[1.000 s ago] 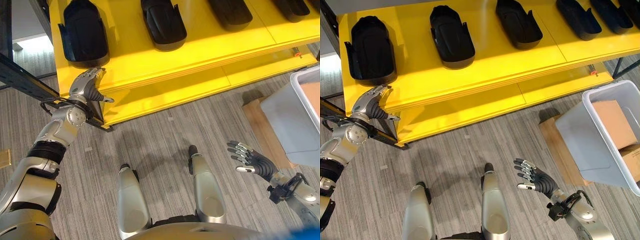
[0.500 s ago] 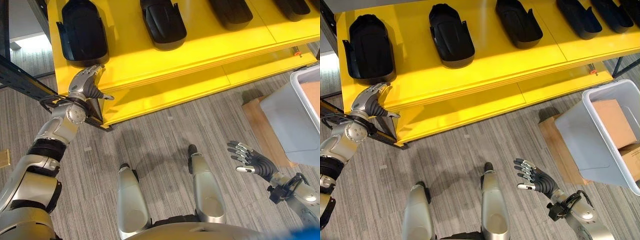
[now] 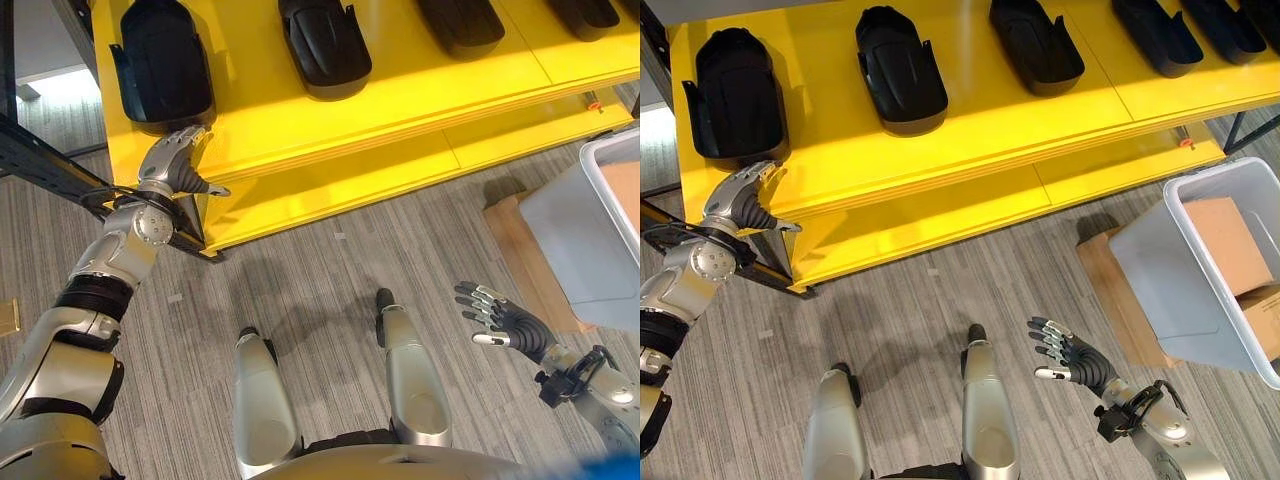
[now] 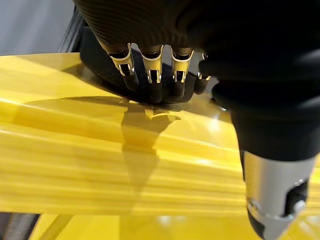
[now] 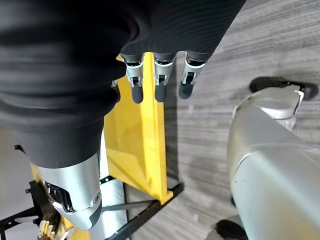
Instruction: Move parts from the plastic box to the shelf.
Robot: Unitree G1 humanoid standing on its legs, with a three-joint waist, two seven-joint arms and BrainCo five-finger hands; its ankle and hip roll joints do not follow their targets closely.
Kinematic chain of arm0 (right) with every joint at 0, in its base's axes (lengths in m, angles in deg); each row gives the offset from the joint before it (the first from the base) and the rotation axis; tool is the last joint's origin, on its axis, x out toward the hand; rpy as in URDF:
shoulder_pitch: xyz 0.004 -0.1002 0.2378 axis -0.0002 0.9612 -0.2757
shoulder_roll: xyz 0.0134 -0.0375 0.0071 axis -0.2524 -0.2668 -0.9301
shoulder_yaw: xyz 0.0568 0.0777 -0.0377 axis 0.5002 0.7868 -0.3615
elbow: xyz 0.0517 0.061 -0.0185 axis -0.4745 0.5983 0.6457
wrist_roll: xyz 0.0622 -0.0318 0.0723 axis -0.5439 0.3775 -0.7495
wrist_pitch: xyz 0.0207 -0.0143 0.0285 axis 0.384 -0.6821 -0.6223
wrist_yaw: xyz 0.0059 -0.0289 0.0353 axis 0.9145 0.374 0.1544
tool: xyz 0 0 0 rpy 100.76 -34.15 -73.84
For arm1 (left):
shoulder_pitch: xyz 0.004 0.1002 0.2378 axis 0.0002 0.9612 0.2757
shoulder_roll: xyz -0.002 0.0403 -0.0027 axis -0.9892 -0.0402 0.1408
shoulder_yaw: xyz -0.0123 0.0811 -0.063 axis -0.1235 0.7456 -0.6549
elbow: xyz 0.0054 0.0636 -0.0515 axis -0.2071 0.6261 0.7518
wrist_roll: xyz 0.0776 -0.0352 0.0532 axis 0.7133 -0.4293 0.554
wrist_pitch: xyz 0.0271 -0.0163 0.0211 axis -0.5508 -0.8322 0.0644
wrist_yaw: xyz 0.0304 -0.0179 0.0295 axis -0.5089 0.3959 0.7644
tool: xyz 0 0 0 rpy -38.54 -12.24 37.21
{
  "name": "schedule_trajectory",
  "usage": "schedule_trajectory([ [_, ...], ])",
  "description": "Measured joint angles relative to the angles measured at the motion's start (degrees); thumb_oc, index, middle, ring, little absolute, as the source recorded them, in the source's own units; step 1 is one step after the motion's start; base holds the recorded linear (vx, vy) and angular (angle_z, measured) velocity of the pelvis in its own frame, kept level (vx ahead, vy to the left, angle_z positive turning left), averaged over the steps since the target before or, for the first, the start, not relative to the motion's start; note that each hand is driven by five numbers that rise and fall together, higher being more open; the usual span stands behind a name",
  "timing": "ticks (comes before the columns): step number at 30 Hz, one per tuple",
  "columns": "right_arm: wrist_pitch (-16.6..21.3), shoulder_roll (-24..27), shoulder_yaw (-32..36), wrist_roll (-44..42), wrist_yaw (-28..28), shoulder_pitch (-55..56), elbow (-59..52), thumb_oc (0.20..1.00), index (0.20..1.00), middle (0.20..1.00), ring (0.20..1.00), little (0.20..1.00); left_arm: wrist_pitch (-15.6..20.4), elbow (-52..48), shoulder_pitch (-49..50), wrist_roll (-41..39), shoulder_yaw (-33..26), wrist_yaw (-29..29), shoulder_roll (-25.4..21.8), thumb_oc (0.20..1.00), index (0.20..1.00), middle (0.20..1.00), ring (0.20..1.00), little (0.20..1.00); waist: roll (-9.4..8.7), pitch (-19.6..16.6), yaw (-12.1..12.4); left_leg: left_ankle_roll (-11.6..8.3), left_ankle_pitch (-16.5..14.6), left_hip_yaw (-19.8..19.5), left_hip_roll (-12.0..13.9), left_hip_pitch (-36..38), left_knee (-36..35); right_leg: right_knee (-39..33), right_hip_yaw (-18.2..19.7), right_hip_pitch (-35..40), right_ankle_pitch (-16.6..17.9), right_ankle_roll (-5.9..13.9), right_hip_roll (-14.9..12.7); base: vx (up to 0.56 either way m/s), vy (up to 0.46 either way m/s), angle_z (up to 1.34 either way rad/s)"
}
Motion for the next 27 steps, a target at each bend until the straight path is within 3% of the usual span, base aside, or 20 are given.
schedule_trajectory([
  [2, 0.00, -0.02, 0.01, -0.02, 0.02, 0.10, 0.02, 1.000, 1.000, 1.000, 1.000, 1.000, 1.63, -6.36, 5.96, -1.30, -1.44, -0.86, 0.29, 1.000, 1.000, 1.000, 1.000, 1.000, 0.00, 0.00, -0.07, -0.01, 0.00, 0.34, -0.01, 0.97, -0.49, 0.13, 0.17, 0.46, -0.22, -0.03, -0.05, 0.00, 0.000, 0.00],
  [4, 0.00, 0.02, 0.00, -0.02, 0.02, 0.02, 0.01, 1.000, 1.000, 1.000, 1.000, 1.000, 2.07, -5.26, 6.32, -1.58, -1.36, -1.52, 0.30, 1.000, 1.000, 1.000, 1.000, 1.000, 0.00, 0.00, 0.17, 0.01, 0.03, 0.29, -0.02, 0.98, -0.52, 0.26, 0.15, 0.43, -0.27, -0.07, -0.02, 0.05, -0.050, -0.05],
  [6, -0.24, -3.84, -1.47, 0.02, -0.02, 0.16, 0.19, 1.000, 1.000, 1.000, 1.000, 1.000, 2.69, -22.24, 30.02, -13.26, -13.54, -4.55, 9.09, 1.000, 1.000, 1.000, 1.000, 1.000, 1.26, -0.12, 1.72, -0.51, -0.33, 0.91, 0.74, 7.63, -3.41, 3.54, -0.08, 4.17, -4.33, -0.63, -0.17, 0.11, -0.072, 0.05],
  [7, -0.09, -4.19, -0.70, -0.01, 0.15, 1.21, -0.32, 1.000, 1.000, 1.000, 1.000, 1.000, 4.17, -31.00, 44.31, -24.88, -15.39, -8.44, 12.59, 1.000, 1.000, 1.000, 1.000, 1.000, 3.73, -1.45, 3.10, -0.28, 0.41, 0.55, 0.92, 9.80, -6.89, 3.00, -1.25, 5.44, -4.90, -1.56, -0.01, 0.13, -0.066, 0.36],
  [8, 0.00, -3.81, 0.58, 0.03, 0.27, 1.07, -0.45, 1.000, 1.000, 1.000, 1.000, 1.000, 4.37, -32.79, 48.01, -37.62, -14.70, -12.70, 12.96, 1.000, 1.000, 1.000, 1.000, 1.000, 5.06, -2.15, 3.85, -0.39, 2.30, 0.29, 0.74, 12.14, -10.60, 2.40, -2.11, 7.18, -5.18, -1.87, -0.06, 0.12, -0.055, 0.32],
  [10, 0.24, -2.41, 0.93, 0.08, 0.75, 0.02, -0.25, 1.000, 1.000, 1.000, 1.000, 1.000, 4.68, -33.19, 47.47, -46.19, -13.71, -15.75, 12.73, 1.000, 1.000, 1.000, 1.000, 1.000, 6.51, -3.12, 4.50, -0.41, 3.30, -0.70, 0.75, 12.96, -12.42, 1.42, -3.20, 8.28, -5.12, -2.02, -0.16, 0.06, -0.031, 0.25],
  [14, 0.70, -2.49, 1.45, 0.12, 1.43, 0.82, -0.08, 1.000, 1.000, 1.000, 1.000, 1.000, 4.93, -35.21, 49.08, -57.26, -13.57, -19.96, 12.60, 1.000, 1.000, 1.000, 1.000, 1.000, 7.34, -6.48, 4.47, -0.23, 4.76, -0.95, 0.65, 15.11, -16.29, -1.28, -4.93, 11.11, -4.72, -2.09, -0.90, 0.04, -0.014, 0.16],
  [18, 0.89, -3.44, 1.33, 0.16, 1.75, 2.39, 0.69, 1.000, 1.000, 1.000, 1.000, 1.000, 4.93, -35.64, 52.19, -62.97, -13.36, -21.79, 14.92, 1.000, 1.000, 1.000, 1.000, 1.000, 8.24, -10.15, 4.34, 0.25, 6.62, -1.04, -0.22, 18.32, -21.18, -6.05, -6.90, 15.23, -3.14, -1.62, -1.99, 0.06, -0.027, 0.16],
  [21, 1.62, -5.01, 1.30, 0.20, 2.37, 3.74, 2.06, 1.000, 1.000, 1.000, 1.000, 1.000, 4.76, -35.34, 58.07, -68.07, -13.77, -23.10, 19.62, 1.000, 1.000, 1.000, 1.000, 1.000, 8.90, -16.55, 4.64, 0.28, 8.64, -1.56, -0.31, 22.78, -27.49, -11.32, -9.17, 20.58, -2.43, -1.05, -2.49, 0.06, -0.016, 0.25],
  [25, 2.51, -5.10, 1.47, 0.22, 3.05, 4.52, 2.74, 1.000, 1.000, 1.000, 1.000, 1.000, 4.51, -35.29, 60.69, -69.70, -14.42, -24.19, 20.68, 1.000, 1.000, 1.000, 1.000, 1.000, 9.00, -20.42, 5.44, 0.60, 9.54, -2.17, -0.49, 24.02, -30.22, -13.54, -10.69, 22.56, -2.12, -1.03, -2.97, 0.03, 0.001, 0.21],
  [27, 2.51, -7.26, 2.64, 0.47, 3.63, 5.40, 3.08, 1.000, 1.000, 1.000, 1.000, 1.000, 4.28, -33.73, 61.34, -69.74, -15.20, -24.80, 24.57, 1.000, 1.000, 1.000, 1.000, 1.000, 9.50, -22.37, 5.80, 1.76, 10.84, -2.36, -0.58, 25.86, -33.27, -17.35, -11.94, 25.26, -0.91, -0.26, -2.99, 0.01, 0.010, 0.14],
])
